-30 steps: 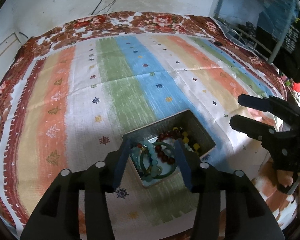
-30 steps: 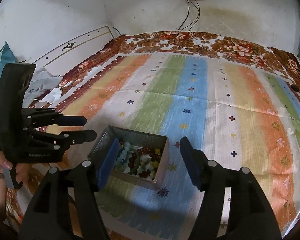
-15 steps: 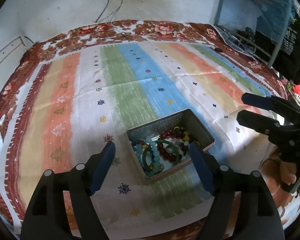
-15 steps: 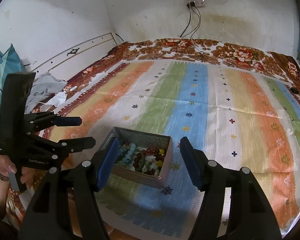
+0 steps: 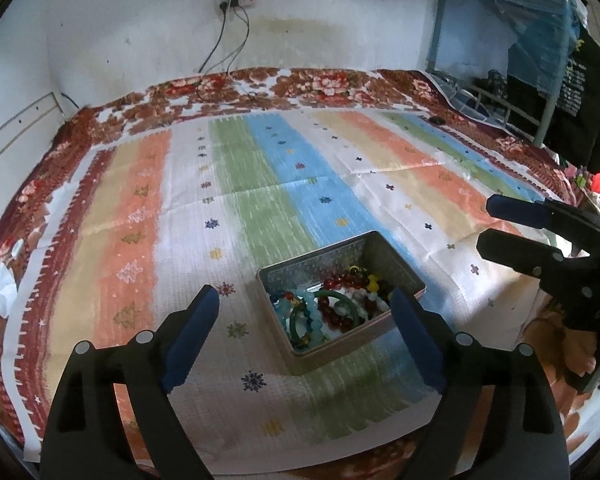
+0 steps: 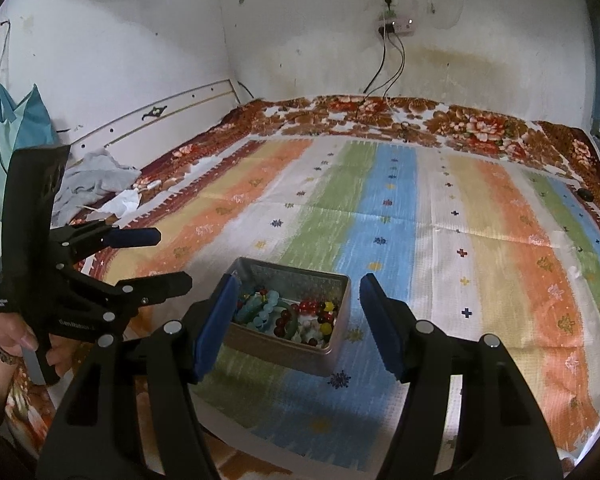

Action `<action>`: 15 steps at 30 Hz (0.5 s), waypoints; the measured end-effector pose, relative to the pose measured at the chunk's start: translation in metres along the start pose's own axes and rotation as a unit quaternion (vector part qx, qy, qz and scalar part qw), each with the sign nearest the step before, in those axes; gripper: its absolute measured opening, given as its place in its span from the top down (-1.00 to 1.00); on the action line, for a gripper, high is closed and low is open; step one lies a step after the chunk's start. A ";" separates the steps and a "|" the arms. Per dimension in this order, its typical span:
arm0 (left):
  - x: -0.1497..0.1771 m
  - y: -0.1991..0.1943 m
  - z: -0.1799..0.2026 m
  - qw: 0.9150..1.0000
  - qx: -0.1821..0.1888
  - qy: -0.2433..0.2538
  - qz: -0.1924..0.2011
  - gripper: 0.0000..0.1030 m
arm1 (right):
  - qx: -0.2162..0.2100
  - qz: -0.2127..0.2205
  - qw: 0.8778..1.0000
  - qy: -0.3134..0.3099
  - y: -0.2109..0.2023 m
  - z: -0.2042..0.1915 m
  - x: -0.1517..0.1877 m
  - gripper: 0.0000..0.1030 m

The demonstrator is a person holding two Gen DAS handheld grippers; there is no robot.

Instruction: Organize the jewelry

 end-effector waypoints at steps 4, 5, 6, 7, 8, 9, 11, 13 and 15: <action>-0.001 -0.004 0.003 1.000 -0.011 0.010 0.013 -0.74 | -0.001 0.016 1.000 -0.004 -0.005 -0.002 0.001 -0.35; -0.002 -0.005 0.004 1.000 -0.013 0.012 0.016 -0.75 | -0.001 0.020 1.000 -0.006 -0.006 -0.002 0.001 -0.36; -0.002 -0.006 0.004 1.000 -0.015 0.013 0.020 -0.76 | 0.000 0.023 1.000 -0.008 -0.006 -0.003 0.001 -0.36; -0.002 -0.007 0.004 0.999 -0.017 0.014 0.023 -0.77 | 0.001 0.025 1.000 -0.010 -0.006 -0.004 0.000 -0.36; -0.003 -0.008 0.004 0.999 -0.020 0.014 0.026 -0.78 | 0.002 0.026 1.000 -0.012 -0.006 -0.004 0.001 -0.36; -0.003 -0.009 0.004 0.999 -0.021 0.014 0.028 -0.79 | 0.002 0.027 1.000 -0.015 -0.006 -0.005 0.001 -0.36; -0.004 -0.010 0.004 0.999 -0.023 0.013 0.031 -0.82 | 0.003 0.030 0.999 -0.019 -0.006 -0.006 0.003 -0.37; -0.004 -0.010 0.003 0.999 -0.025 0.012 0.033 -0.82 | 0.003 0.029 0.999 -0.019 -0.005 -0.006 0.003 -0.39; -0.004 -0.011 0.003 0.999 -0.026 0.012 0.036 -0.82 | 0.005 0.028 0.999 -0.016 -0.005 -0.006 0.004 -0.39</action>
Point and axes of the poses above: each gripper's, at about its wrist camera, not at the fingertips, and y roughly the way its jaws point, z to its right, x to its underside, the point moved 2 cm from there along y, roughly the way its jaws point, and after that the axes turned 13 degrees about y, right-handed, at the moved point
